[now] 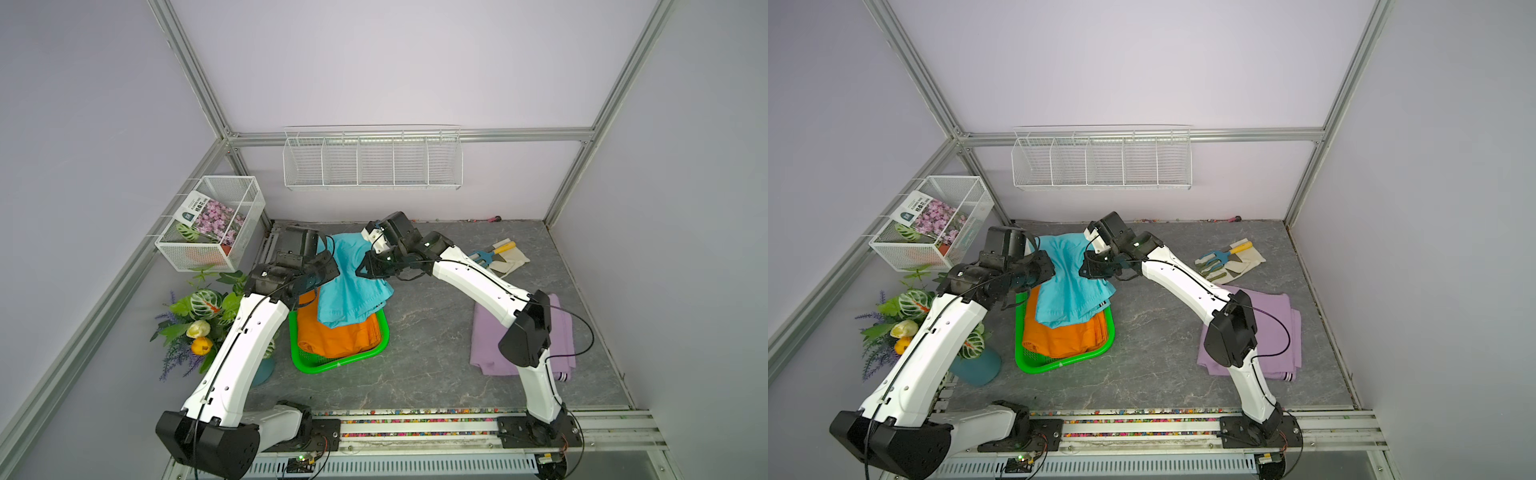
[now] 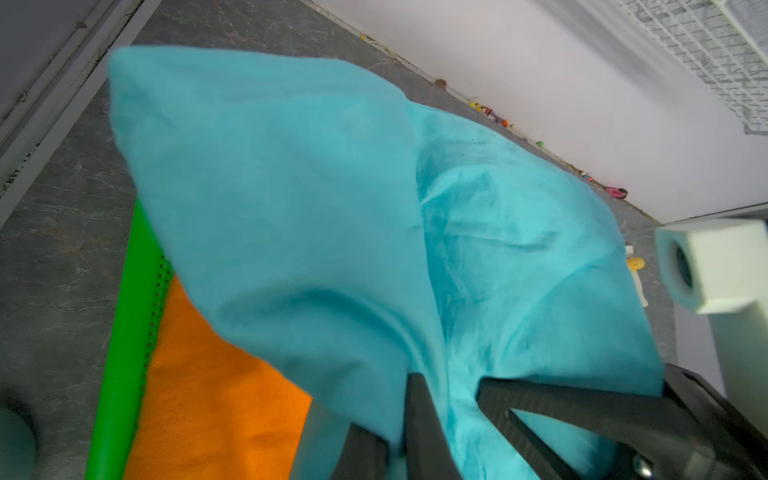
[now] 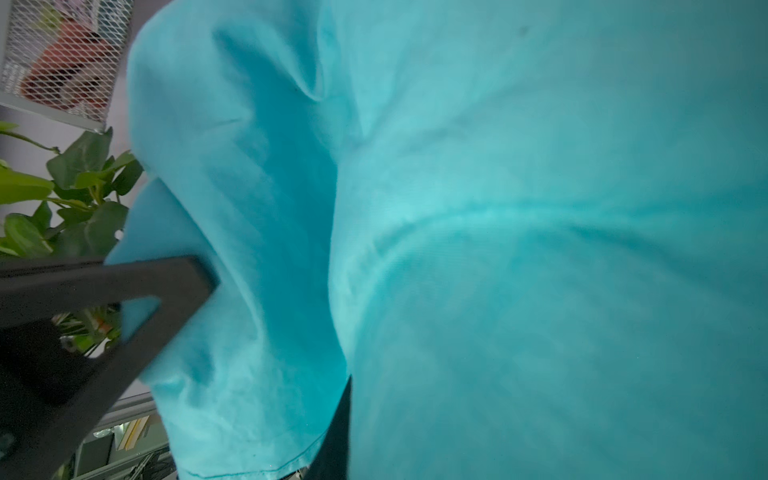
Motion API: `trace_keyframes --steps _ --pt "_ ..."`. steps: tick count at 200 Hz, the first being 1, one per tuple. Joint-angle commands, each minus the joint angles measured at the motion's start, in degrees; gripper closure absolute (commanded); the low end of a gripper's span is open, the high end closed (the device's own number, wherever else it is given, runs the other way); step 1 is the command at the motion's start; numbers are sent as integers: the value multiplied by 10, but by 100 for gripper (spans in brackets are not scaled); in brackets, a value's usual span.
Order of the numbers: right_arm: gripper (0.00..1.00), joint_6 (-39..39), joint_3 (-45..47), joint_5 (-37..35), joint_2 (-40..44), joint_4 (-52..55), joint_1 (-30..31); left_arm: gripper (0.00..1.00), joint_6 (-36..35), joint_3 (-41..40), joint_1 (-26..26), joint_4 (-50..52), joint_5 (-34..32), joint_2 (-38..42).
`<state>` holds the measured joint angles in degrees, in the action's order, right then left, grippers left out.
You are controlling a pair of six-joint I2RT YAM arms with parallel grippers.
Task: Put the folded long pants in the basket
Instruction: Place the long pant in the basket.
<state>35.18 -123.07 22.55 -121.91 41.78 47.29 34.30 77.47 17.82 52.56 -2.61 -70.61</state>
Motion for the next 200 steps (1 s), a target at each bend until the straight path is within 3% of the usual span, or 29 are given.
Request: trace_keyframes --steps 1,27,58,111,188,200 --pt "100 5 -14 26 -17 -19 17 100 -8 -27 -4 -37 -16 9" --pt "100 1 -30 31 -48 -18 29 100 -2 -56 -8 -46 -38 25" --pt "100 3 -48 -11 -76 15 44 100 -9 -81 -30 -65 -14 14" --pt "100 107 98 -108 -54 -99 47 100 -12 -108 -33 -86 -51 -69" --pt "100 103 135 -156 -43 -87 47 100 -25 -147 -43 -86 -80 -128" --pt "100 111 156 -159 -36 -100 47 89 -32 -137 -43 -76 -76 -138"
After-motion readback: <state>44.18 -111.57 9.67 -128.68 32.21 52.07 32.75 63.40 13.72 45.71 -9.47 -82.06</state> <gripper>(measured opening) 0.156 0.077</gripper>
